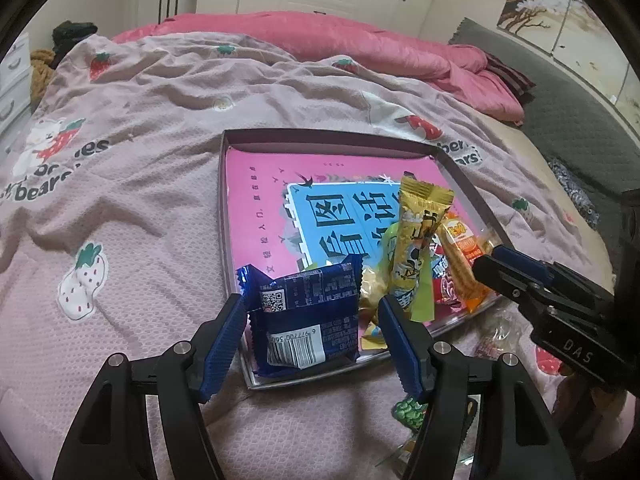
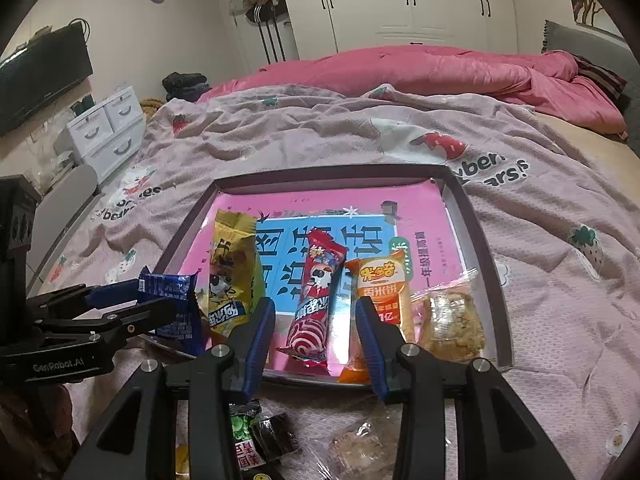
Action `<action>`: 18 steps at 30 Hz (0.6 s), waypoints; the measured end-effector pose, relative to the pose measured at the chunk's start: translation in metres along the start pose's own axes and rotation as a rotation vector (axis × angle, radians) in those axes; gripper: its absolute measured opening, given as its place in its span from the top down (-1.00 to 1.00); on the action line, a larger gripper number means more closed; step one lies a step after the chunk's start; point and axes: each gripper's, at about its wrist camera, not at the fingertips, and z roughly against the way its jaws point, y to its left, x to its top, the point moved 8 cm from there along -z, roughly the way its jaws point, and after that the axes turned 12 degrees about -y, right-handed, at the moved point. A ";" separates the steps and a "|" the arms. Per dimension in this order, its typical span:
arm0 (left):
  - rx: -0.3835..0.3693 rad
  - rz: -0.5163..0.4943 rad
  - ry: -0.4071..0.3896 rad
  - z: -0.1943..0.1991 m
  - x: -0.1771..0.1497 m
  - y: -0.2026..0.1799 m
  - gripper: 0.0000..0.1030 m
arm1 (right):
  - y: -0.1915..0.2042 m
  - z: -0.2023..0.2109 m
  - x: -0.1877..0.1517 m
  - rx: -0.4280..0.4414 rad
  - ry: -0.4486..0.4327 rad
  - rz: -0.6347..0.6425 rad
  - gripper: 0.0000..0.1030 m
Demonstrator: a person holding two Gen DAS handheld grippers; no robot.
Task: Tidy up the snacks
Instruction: 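Open the left tool to release the blue packet into the tray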
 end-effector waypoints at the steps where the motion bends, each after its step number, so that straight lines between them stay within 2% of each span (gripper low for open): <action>1: 0.003 -0.001 -0.002 0.001 0.000 0.000 -0.36 | -0.001 0.002 0.001 -0.001 -0.002 0.000 0.19; 13: -0.012 0.008 -0.053 0.018 0.011 0.000 -0.38 | -0.025 0.027 0.011 -0.030 -0.052 -0.039 0.09; 18: -0.016 0.004 -0.101 0.033 0.021 -0.003 -0.39 | -0.030 0.034 0.015 -0.037 -0.066 -0.044 0.08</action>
